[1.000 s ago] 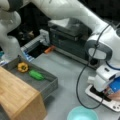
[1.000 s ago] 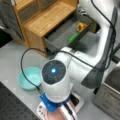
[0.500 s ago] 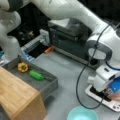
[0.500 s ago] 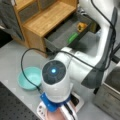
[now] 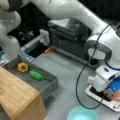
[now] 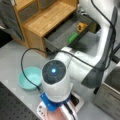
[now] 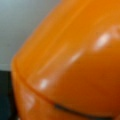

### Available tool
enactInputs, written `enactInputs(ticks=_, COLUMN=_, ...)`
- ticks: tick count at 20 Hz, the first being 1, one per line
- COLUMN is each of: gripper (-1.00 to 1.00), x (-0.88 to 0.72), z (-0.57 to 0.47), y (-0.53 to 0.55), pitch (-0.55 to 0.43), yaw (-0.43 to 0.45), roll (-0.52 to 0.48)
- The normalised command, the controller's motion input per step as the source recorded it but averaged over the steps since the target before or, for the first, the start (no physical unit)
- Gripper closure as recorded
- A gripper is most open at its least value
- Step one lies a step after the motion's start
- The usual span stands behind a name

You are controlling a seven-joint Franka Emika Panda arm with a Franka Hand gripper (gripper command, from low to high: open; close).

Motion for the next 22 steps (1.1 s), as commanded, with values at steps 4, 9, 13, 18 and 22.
enactInputs(ticks=4, gripper=1.00, x=-0.33, z=-0.06, y=-0.14, pitch=-0.154, yaw=0.118, roll=-0.087)
enactInputs(ticks=9, gripper=1.00, x=-0.34, z=-0.05, y=-0.13, pitch=-0.153, yaw=0.118, roll=-0.085)
enactInputs(ticks=13, gripper=1.00, x=-0.35, z=-0.01, y=-0.15, pitch=-0.143, yaw=0.141, roll=-0.078)
enactInputs(ticks=18, gripper=1.00, x=-0.37, z=-0.01, y=-0.19, pitch=-0.130, yaw=0.254, roll=-0.049)
enactInputs(ticks=22, gripper=1.00, x=-0.35, z=0.00, y=-0.22, pitch=-0.095, yaw=0.277, roll=-0.035)
